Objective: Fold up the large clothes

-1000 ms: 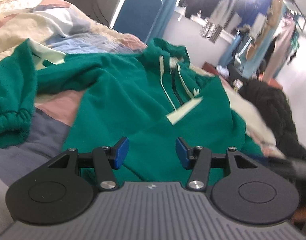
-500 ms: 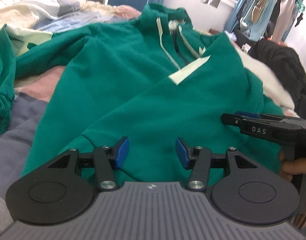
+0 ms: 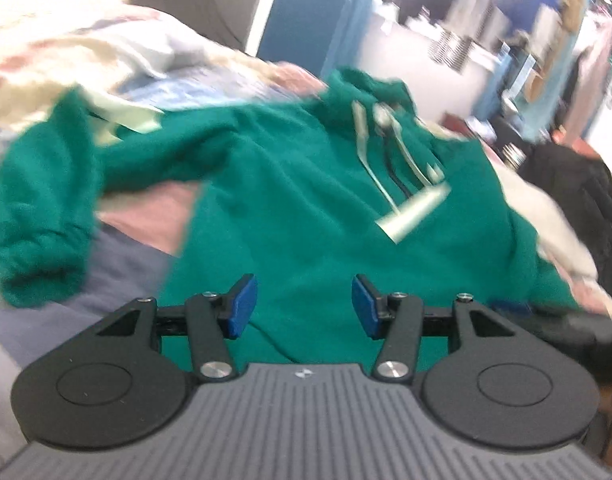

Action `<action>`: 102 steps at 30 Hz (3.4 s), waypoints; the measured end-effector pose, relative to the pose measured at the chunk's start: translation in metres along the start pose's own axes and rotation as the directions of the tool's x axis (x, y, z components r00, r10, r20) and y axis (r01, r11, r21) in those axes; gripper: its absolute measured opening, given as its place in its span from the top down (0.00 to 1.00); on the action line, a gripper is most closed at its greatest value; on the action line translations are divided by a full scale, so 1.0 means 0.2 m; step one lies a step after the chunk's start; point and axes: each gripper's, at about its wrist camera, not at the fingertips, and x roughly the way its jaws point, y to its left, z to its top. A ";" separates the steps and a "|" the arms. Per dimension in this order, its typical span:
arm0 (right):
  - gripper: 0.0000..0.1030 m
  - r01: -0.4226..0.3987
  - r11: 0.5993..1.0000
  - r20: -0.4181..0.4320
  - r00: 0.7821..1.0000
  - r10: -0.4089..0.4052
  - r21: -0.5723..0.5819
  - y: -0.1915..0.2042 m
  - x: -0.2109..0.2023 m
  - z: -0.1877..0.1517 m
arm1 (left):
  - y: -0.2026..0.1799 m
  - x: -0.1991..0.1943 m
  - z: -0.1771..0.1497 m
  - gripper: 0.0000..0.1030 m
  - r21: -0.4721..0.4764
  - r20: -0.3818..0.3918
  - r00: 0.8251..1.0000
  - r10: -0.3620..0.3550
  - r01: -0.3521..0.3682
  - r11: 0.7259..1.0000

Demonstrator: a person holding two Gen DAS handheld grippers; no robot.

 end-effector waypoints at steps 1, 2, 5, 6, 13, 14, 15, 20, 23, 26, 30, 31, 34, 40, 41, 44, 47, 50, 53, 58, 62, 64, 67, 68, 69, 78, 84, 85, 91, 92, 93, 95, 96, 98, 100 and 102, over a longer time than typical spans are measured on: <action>0.63 0.001 1.000 0.001 1.000 -0.001 -0.003 0.01 -0.01 0.00 | 0.04 -0.02 0.02 0.43 -0.015 0.014 1.000 0.018 -0.017 1.000; 0.63 0.003 1.000 0.002 1.000 -0.003 -0.007 0.01 -0.01 0.00 | 0.09 -0.04 0.06 0.43 -0.029 0.031 0.999 0.041 -0.040 0.999; 0.63 0.005 1.000 0.003 1.000 -0.005 -0.006 0.02 -0.03 -0.01 | 0.23 -0.11 0.15 0.43 -0.071 0.085 0.992 0.094 -0.088 0.994; 0.63 0.006 1.000 0.003 1.000 -0.006 0.000 0.02 -0.04 0.00 | 0.28 -0.13 0.19 0.43 -0.082 0.099 0.990 0.100 -0.092 0.992; 0.63 0.000 1.000 0.003 1.000 0.000 0.022 0.01 -0.05 0.00 | 0.64 -0.12 0.35 0.43 -0.156 0.083 0.971 0.223 -0.208 0.966; 0.63 -0.001 1.000 -0.002 1.000 0.002 0.030 0.01 -0.04 0.00 | 0.68 -0.10 0.36 0.43 -0.166 0.068 0.970 0.234 -0.220 0.961; 0.63 -0.005 0.999 -0.007 1.000 0.005 0.040 0.01 -0.04 0.00 | 0.72 -0.08 0.35 0.43 -0.170 0.049 0.970 0.236 -0.225 0.959; 0.62 -0.032 0.995 -0.015 0.999 0.033 0.098 0.01 -0.03 0.01 | 0.77 0.05 0.33 0.40 -0.173 -0.008 0.972 0.233 -0.231 0.958; 0.62 -0.026 0.995 -0.017 0.999 0.028 0.095 0.02 -0.02 0.02 | 0.70 0.14 0.30 0.36 -0.075 -0.025 0.963 0.267 -0.268 0.961; 0.61 -0.011 0.996 -0.021 1.000 0.013 0.092 0.04 -0.01 0.02 | 0.64 0.23 0.25 0.35 0.011 -0.059 0.946 0.320 -0.320 0.947; 0.48 -0.010 0.995 -0.025 1.000 0.013 0.100 0.04 -0.01 0.04 | 0.58 0.37 0.17 0.35 0.179 -0.093 0.880 0.466 -0.446 0.877; 0.44 -0.011 0.994 -0.025 1.000 0.014 0.105 0.04 -0.01 0.04 | 0.57 0.39 0.15 0.36 0.212 -0.087 0.865 0.493 -0.468 0.858; 0.41 -0.017 0.994 -0.024 1.000 0.020 0.107 0.04 -0.02 0.04 | 0.57 0.39 0.13 0.49 0.218 -0.060 0.850 0.524 -0.501 0.837; 0.41 -0.019 0.994 0.011 1.000 0.018 0.107 0.02 -0.07 0.06 | 0.57 0.16 0.27 0.65 0.113 -0.017 0.855 0.518 -0.513 0.851; 0.41 -0.023 0.993 0.020 1.000 0.021 0.116 0.01 -0.09 0.06 | 0.55 0.11 0.30 0.65 0.103 -0.016 0.865 0.502 -0.498 0.861; 0.41 -0.047 0.988 0.048 0.998 0.041 0.146 -0.02 -0.13 0.08 | 0.47 -0.07 0.48 0.66 0.052 0.012 0.895 0.447 -0.447 0.893; 0.41 -0.071 0.982 0.067 0.996 0.060 0.173 -0.05 -0.17 0.08 | 0.32 -0.25 0.69 0.66 0.029 0.076 0.915 0.396 -0.399 0.917; 0.41 -0.098 0.975 0.096 0.992 0.080 0.199 -0.09 -0.23 0.08 | 0.07 -0.39 0.88 0.66 0.079 0.141 0.926 0.349 -0.362 0.929; 0.41 -0.117 0.970 0.128 0.988 0.091 0.215 -0.13 -0.30 0.08 | -0.21 -0.46 0.99 0.66 0.126 0.178 0.942 0.284 -0.308 0.943; 0.41 -0.115 0.961 0.170 0.983 0.074 0.252 -0.24 -0.37 0.05 | -0.74 -0.41 0.96 0.66 0.226 0.148 0.982 0.114 -0.146 0.963; 0.41 -0.119 0.934 0.187 0.981 0.057 0.338 -0.38 -0.40 0.02 | -1.07 -0.22 0.80 0.65 0.272 0.061 0.998 0.013 -0.029 0.962; 0.40 -0.113 0.914 0.194 0.980 0.038 0.389 -0.46 -0.41 0.00 | -1.20 -0.10 0.69 0.65 0.293 0.011 1.000 -0.011 0.007 0.956; 0.38 -0.110 0.883 0.197 0.980 0.020 0.456 -0.56 -0.42 -0.02 | -1.31 0.08 0.55 0.65 0.275 -0.062 0.997 -0.036 0.052 0.960; 0.38 -0.111 0.876 0.206 0.979 0.013 0.469 -0.59 -0.43 -0.02 | -1.33 0.14 0.51 0.65 0.276 -0.078 0.996 -0.035 0.055 0.959; 0.38 -0.106 0.872 0.218 0.976 0.000 0.478 -0.61 -0.44 -0.03 | -1.34 0.18 0.46 0.64 0.273 -0.094 0.995 -0.034 0.059 0.960; 0.38 -0.111 0.861 0.248 0.969 -0.019 0.497 -0.65 -0.47 -0.03 | -1.08 0.18 0.34 0.28 0.179 -0.106 0.978 -0.178 0.195 0.964; 0.38 -0.141 0.903 0.263 0.964 0.032 0.406 -0.53 -0.48 0.00 | -0.59 0.16 0.30 0.28 0.070 -0.057 0.991 -0.124 0.128 0.989; 0.38 -0.139 0.914 0.261 0.965 0.038 0.380 -0.50 -0.48 0.01 | -0.50 0.20 0.29 0.28 0.039 -0.058 0.993 -0.100 0.103 0.994; 0.38 -0.143 0.956 0.229 0.970 0.083 0.257 -0.32 -0.41 0.04 | -0.02 0.44 0.22 0.29 -0.224 -0.075 0.992 -0.098 0.079 0.972; 0.38 -0.144 0.961 0.223 0.971 0.091 0.237 -0.29 -0.39 0.05 | 0.02 0.49 0.23 0.29 -0.240 -0.072 0.992 -0.104 0.084 0.967; 0.38 -0.141 0.965 0.218 0.972 0.092 0.220 -0.27 -0.37 0.05 | 0.05 0.54 0.23 0.29 -0.249 -0.072 0.992 -0.101 0.080 0.965; 0.38 -0.125 0.975 0.211 0.974 0.085 0.183 -0.22 -0.34 0.06 | 0.09 0.63 0.23 0.29 -0.274 -0.080 0.992 -0.095 0.070 0.959; 0.39 -0.112 0.980 0.210 0.975 0.077 0.162 -0.19 -0.32 0.06 | 0.11 0.66 0.24 0.29 -0.287 -0.076 0.991 -0.106 0.080 0.955; 0.40 -0.074 0.990 0.209 0.977 0.048 0.121 -0.15 -0.28 0.07 | 0.15 0.74 0.23 0.39 -0.302 -0.071 0.990 -0.123 0.096 0.948; 0.40 -0.042 0.996 0.198 0.980 0.025 0.080 -0.12 -0.22 0.08 | 0.17 0.81 0.24 0.53 -0.318 -0.074 0.987 -0.143 0.112 0.941; 0.40 -0.015 0.998 0.179 0.984 0.005 0.054 -0.09 -0.16 0.08 | 0.20 0.84 0.25 0.73 -0.342 -0.072 0.983 -0.166 0.132 0.930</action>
